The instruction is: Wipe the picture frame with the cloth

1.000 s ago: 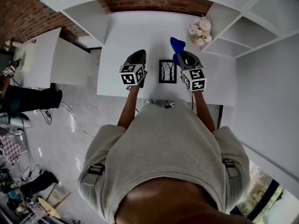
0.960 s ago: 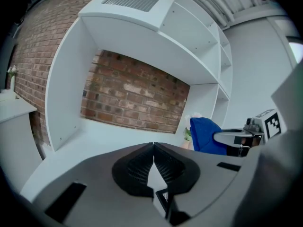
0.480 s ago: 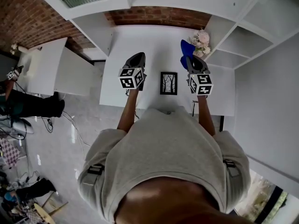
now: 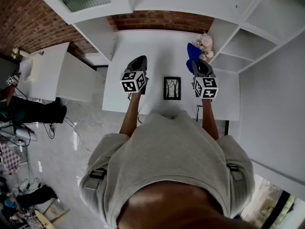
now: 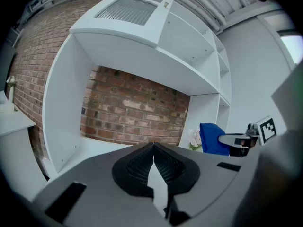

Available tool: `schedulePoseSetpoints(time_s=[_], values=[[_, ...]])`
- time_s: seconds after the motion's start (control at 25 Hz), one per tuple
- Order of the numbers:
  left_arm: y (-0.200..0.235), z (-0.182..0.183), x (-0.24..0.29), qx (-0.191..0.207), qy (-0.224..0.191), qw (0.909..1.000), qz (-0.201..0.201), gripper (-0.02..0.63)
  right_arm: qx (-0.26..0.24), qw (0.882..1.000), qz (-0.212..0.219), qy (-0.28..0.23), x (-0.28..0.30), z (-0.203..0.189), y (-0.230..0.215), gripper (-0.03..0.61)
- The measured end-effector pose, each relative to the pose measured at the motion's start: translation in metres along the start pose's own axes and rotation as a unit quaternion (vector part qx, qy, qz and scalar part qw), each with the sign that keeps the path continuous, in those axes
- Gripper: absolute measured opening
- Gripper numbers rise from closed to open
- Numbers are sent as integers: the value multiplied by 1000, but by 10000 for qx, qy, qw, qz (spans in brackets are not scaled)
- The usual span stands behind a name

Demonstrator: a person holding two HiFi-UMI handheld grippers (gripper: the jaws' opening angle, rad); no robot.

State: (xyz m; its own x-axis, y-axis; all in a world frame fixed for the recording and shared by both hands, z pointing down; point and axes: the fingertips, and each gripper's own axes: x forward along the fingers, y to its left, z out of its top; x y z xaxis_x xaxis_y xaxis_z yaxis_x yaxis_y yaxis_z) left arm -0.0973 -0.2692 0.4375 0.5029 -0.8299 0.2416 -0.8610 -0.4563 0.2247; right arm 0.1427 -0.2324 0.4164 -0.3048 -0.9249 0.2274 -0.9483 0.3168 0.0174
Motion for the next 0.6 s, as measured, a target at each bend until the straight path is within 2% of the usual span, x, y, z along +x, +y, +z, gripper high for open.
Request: schedulePoseSetpoints(time_s=[0.6], values=[[3, 1, 4, 26, 10, 10000, -14, 17, 12, 9999, -91, 111, 1, -8, -2, 60]])
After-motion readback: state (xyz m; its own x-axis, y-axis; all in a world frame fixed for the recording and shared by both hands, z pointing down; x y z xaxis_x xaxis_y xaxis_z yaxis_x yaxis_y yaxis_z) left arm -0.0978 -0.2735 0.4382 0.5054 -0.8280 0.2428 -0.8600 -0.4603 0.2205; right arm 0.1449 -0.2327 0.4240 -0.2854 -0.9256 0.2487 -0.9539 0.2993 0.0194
